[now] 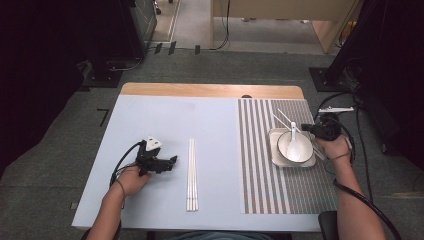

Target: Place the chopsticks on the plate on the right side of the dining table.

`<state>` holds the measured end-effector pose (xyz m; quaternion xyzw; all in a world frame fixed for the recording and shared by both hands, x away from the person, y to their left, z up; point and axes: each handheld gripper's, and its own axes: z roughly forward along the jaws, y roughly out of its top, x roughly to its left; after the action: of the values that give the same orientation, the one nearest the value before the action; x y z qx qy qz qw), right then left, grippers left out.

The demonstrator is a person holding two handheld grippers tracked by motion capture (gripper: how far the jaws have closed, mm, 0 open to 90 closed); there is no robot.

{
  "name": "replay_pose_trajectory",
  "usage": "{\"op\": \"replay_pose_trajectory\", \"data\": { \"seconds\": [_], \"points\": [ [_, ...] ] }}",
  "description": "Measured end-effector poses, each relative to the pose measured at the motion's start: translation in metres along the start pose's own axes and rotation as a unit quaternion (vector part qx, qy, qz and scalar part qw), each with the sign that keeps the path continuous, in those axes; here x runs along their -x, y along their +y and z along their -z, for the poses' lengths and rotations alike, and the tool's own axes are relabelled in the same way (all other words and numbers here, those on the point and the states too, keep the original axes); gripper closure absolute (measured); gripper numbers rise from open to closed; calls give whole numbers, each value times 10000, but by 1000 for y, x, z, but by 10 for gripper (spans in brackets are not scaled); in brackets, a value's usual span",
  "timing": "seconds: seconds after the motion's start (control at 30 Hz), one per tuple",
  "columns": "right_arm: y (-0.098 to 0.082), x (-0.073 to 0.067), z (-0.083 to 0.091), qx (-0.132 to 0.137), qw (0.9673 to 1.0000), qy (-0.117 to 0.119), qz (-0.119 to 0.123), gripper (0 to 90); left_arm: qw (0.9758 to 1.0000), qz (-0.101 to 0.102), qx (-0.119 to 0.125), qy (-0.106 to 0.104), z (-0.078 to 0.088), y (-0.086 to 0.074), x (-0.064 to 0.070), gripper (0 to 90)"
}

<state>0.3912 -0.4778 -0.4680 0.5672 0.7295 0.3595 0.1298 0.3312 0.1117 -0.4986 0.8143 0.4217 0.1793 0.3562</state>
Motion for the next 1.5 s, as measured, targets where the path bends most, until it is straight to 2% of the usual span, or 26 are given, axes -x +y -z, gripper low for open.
{"op": "replay_pose_trajectory", "data": {
  "seconds": [0.1,0.27,0.43,0.6,0.8,0.9,1.03,1.1,1.2,1.23,1.3,1.37,1.5],
  "points": [
    [1,-2,-6,-135,9999,-1,57,900,10000,3,5,1,0,0,0,135],
    [2,-3,-8,-203,9997,120,106,894,10000,3,3,5,0,0,0,135],
    [3,-3,-9,-278,9993,161,172,849,10000,-1,1,8,0,0,0,135],
    [2,-2,-10,-395,9987,308,134,809,10000,-2,0,11,0,0,0,135],
    [1,-2,-10,-418,9984,378,61,797,10000,-3,0,10,0,0,0,135],
    [1,-1,-9,-407,9983,425,12,764,10000,-4,0,9,0,0,0,135],
    [3,-1,-7,-341,9989,307,34,762,10000,-2,1,9,0,0,0,135],
    [5,0,-1,-143,9998,136,7,759,10000,-6,0,11,0,0,0,135],
    [9,-2,3,12,10000,56,-45,733,10000,-6,0,12,0,0,0,135],
    [13,-5,7,95,10000,-10,17,733,10000,-7,0,13,0,0,0,135],
    [15,-7,8,69,10000,-17,34,734,10000,-8,-1,12,0,0,0,135],
    [16,-9,8,9,9998,-82,191,748,10000,-8,2,14,0,0,0,135],
    [10,-6,12,76,9999,-36,123,760,10000,-5,3,8,0,0,0,135]
  ]
}}
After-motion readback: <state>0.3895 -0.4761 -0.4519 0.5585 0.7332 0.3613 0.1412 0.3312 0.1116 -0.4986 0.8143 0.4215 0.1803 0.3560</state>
